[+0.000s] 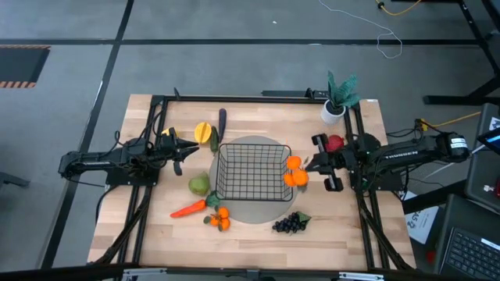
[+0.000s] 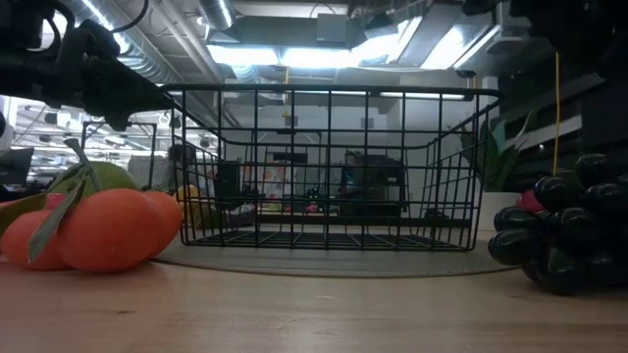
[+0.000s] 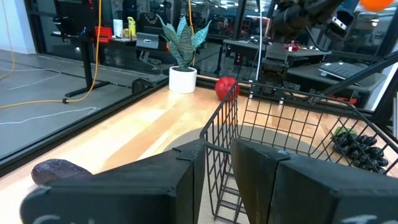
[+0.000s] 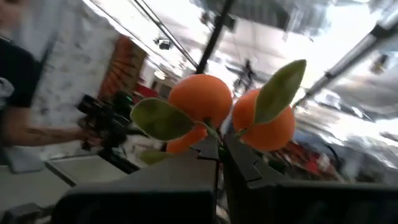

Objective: Build produce basket
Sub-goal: Put the right tangerines into the black wire basket

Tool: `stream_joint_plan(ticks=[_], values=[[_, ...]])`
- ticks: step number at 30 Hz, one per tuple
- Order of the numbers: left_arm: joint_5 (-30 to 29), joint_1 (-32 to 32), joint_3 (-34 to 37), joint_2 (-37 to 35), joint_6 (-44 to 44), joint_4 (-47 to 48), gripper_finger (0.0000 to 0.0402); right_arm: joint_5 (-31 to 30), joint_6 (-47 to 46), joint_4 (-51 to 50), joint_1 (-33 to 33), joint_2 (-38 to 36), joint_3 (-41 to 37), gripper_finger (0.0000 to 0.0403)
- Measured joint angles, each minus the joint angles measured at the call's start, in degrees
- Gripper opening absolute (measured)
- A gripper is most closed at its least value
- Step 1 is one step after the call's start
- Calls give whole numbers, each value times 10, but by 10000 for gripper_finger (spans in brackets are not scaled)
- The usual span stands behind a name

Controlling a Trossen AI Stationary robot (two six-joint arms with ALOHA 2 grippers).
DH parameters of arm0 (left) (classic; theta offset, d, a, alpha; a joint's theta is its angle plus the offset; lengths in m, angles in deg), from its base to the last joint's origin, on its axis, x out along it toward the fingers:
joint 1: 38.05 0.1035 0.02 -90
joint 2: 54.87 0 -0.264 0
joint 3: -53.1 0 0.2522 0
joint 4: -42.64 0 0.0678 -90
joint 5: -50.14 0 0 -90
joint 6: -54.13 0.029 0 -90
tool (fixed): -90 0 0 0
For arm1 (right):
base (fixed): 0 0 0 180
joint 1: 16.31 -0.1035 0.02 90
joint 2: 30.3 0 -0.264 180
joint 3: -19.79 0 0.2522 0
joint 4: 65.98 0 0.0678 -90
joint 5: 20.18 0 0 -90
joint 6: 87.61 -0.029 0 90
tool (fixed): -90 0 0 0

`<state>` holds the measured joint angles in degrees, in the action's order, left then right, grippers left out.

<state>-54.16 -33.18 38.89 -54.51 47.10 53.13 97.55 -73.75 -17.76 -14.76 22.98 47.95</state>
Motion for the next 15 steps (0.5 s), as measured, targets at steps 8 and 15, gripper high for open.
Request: stream_joint_plan(ticks=[8, 15], values=[[0, 0, 0, 0, 0, 0, 69, -274, -108, 29, -4, 59, 0, 0], [0, 0, 0, 0, 0, 0, 69, -314, -168, 50, -7, 82, 0, 0]])
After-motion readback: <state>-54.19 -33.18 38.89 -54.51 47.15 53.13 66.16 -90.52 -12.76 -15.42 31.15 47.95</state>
